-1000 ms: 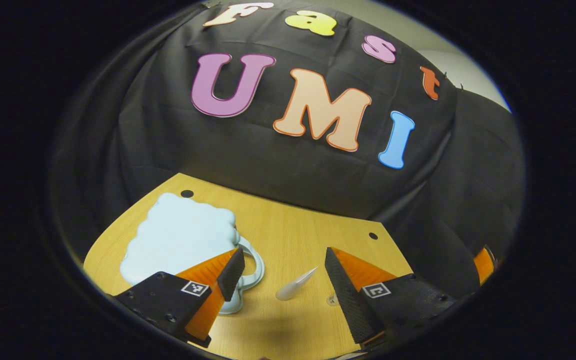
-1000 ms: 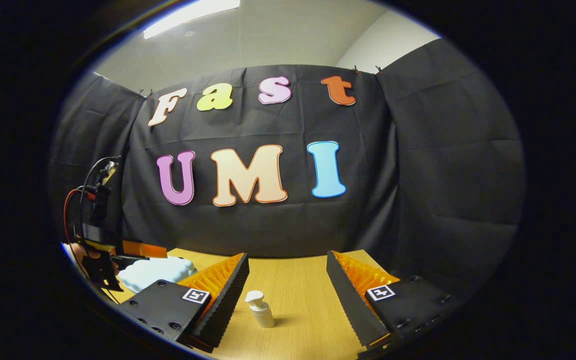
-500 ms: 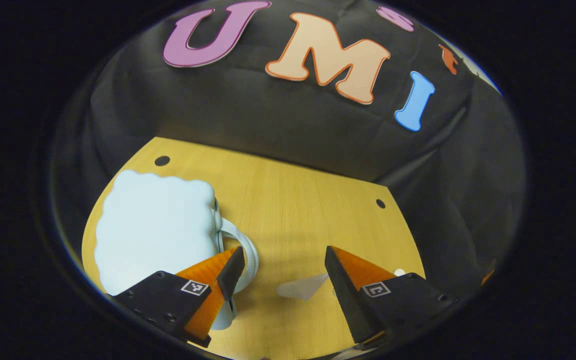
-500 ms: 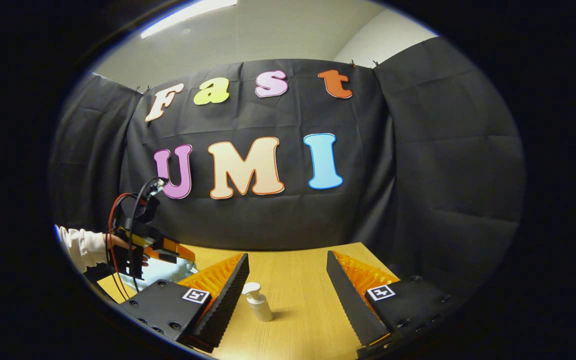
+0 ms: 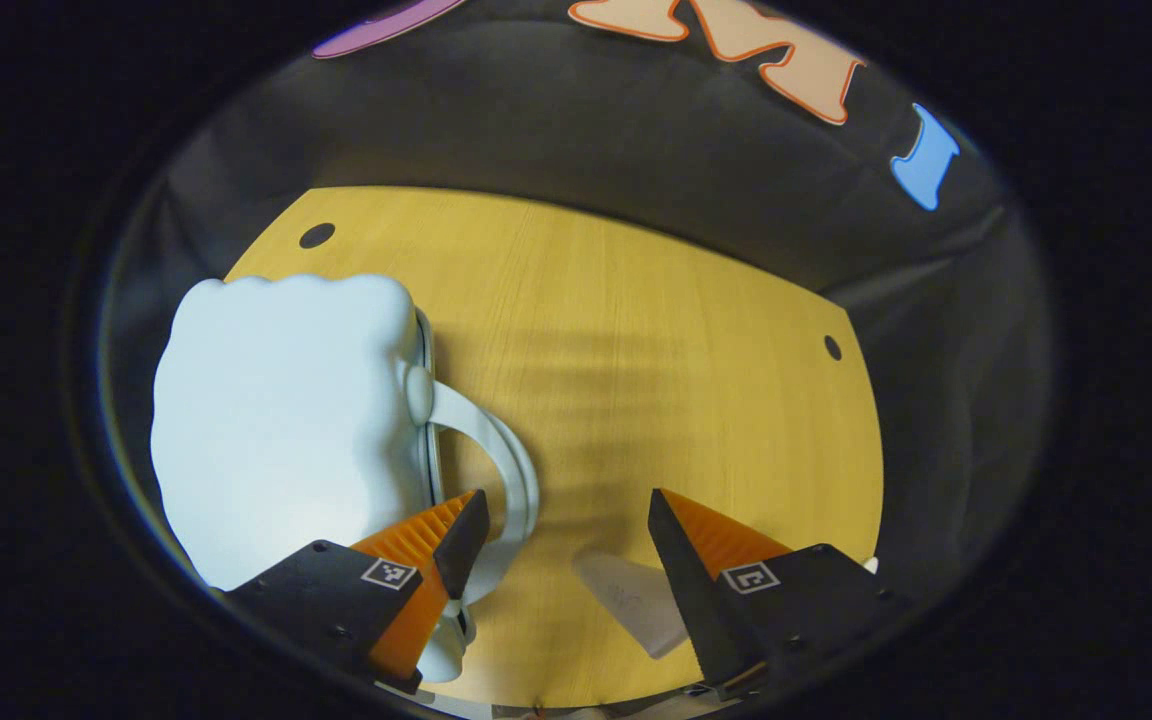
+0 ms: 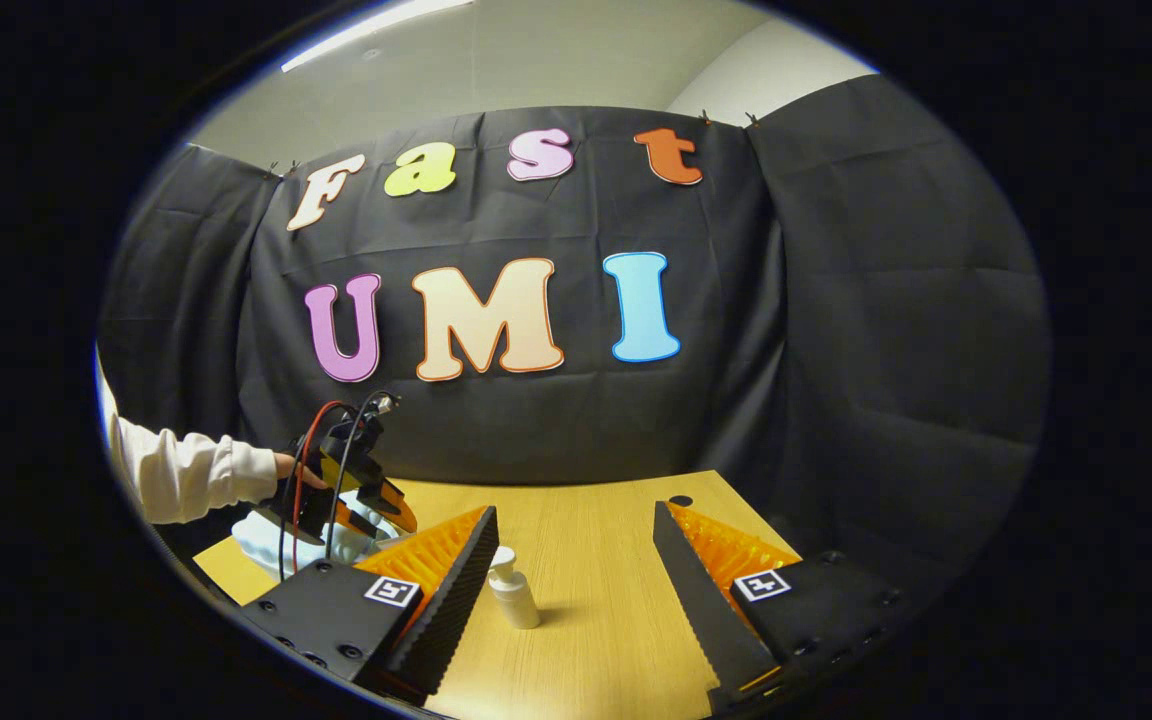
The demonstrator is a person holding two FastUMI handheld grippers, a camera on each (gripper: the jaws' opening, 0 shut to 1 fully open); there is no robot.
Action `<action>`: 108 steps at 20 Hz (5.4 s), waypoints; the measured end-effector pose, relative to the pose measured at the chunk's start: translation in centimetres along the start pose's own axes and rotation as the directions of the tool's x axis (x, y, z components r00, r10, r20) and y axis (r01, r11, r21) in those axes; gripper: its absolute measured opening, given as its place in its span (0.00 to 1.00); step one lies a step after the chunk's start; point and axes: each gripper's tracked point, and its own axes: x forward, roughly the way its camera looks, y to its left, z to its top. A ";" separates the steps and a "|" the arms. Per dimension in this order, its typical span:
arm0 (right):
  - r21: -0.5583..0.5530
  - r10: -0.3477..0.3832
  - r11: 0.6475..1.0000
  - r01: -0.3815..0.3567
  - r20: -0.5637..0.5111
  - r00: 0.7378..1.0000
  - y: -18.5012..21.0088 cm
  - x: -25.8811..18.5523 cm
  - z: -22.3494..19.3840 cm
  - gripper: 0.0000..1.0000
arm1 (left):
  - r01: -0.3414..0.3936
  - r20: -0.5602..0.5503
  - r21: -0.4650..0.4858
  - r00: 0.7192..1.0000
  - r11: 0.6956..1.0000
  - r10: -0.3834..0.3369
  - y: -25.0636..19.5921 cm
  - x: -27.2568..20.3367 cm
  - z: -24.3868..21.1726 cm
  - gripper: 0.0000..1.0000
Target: First open the suitcase, pack the skin care products into it, and then close the suitcase.
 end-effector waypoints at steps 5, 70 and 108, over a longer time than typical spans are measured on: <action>0.000 -0.002 1.000 0.002 -0.007 1.000 0.0 -0.7 0.1 0.98 | -0.041 -0.109 -0.002 0.993 0.999 0.041 0.5 2.2 -1.4 0.89; -0.121 0.192 0.975 -0.186 0.044 0.980 15.5 1.7 0.4 0.99 | -0.239 0.169 -0.166 0.949 0.957 0.266 38.9 -26.5 -4.6 0.00; -0.138 0.187 0.971 -0.197 -0.079 0.979 11.8 7.6 -7.3 0.99 | 0.072 0.691 0.229 0.690 0.971 -0.215 10.7 -23.6 -5.1 0.94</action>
